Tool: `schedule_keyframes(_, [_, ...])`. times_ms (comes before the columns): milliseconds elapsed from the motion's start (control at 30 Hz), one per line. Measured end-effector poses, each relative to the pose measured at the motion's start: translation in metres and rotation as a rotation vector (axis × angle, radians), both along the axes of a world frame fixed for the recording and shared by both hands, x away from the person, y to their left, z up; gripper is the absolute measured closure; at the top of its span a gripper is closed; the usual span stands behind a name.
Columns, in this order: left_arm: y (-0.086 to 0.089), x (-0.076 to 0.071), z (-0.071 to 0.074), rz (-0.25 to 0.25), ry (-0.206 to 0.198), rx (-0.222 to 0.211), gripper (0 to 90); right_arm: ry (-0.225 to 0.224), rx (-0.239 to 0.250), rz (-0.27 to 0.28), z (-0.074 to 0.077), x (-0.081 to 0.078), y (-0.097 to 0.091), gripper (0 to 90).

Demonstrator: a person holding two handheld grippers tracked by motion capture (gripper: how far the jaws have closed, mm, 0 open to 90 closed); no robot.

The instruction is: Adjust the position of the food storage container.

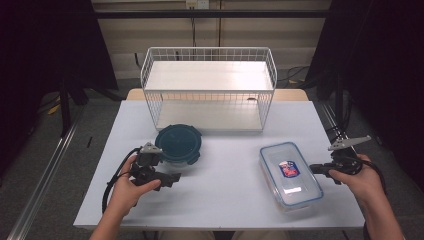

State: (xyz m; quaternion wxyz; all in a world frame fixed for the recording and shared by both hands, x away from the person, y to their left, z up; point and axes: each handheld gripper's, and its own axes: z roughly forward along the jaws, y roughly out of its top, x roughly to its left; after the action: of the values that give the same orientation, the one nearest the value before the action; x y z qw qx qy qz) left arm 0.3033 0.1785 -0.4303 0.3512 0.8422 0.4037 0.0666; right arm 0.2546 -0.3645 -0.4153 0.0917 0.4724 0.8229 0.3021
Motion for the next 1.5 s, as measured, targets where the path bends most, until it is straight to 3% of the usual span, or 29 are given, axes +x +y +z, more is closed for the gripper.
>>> schedule_keyframes(267, [0.001,0.000,0.000,-0.003,0.002,0.008,2.2,0.012,0.034,0.061,-0.001,0.002,0.013,90.0])
schedule_keyframes(433, [0.000,0.000,-0.001,-0.001,0.000,0.003,2.2,0.014,0.065,0.079,0.000,-0.001,0.010,90.0])
schedule_keyframes(633, [0.002,0.001,0.001,0.002,-0.002,0.006,2.2,0.037,0.017,0.077,-0.003,-0.008,0.011,90.0])
schedule_keyframes(700, [0.002,0.002,0.001,0.010,-0.002,-0.011,2.2,0.030,0.005,0.079,-0.003,-0.009,0.011,90.0])
schedule_keyframes(733, [0.002,0.002,0.001,0.006,-0.002,0.000,2.3,0.045,0.029,0.087,-0.004,-0.010,0.012,90.0])
schedule_keyframes(867, [0.001,0.002,0.002,0.001,-0.001,0.005,2.2,0.047,0.018,0.106,-0.003,-0.012,0.016,90.0])
schedule_keyframes(1033, [0.002,0.001,0.003,0.007,-0.008,0.002,2.2,0.044,0.041,0.144,-0.003,-0.015,0.019,90.0])
schedule_keyframes(1400, [0.001,0.001,0.004,-0.002,-0.010,0.000,2.3,0.081,0.013,0.210,-0.009,-0.027,0.022,90.0])
schedule_keyframes(1467, [0.001,0.001,0.004,-0.001,-0.010,0.001,2.3,0.082,0.022,0.214,-0.010,-0.027,0.024,90.0])
schedule_keyframes(1500, [0.002,0.001,0.004,0.000,-0.010,0.004,2.3,0.084,0.052,0.236,-0.011,-0.025,0.030,90.0])
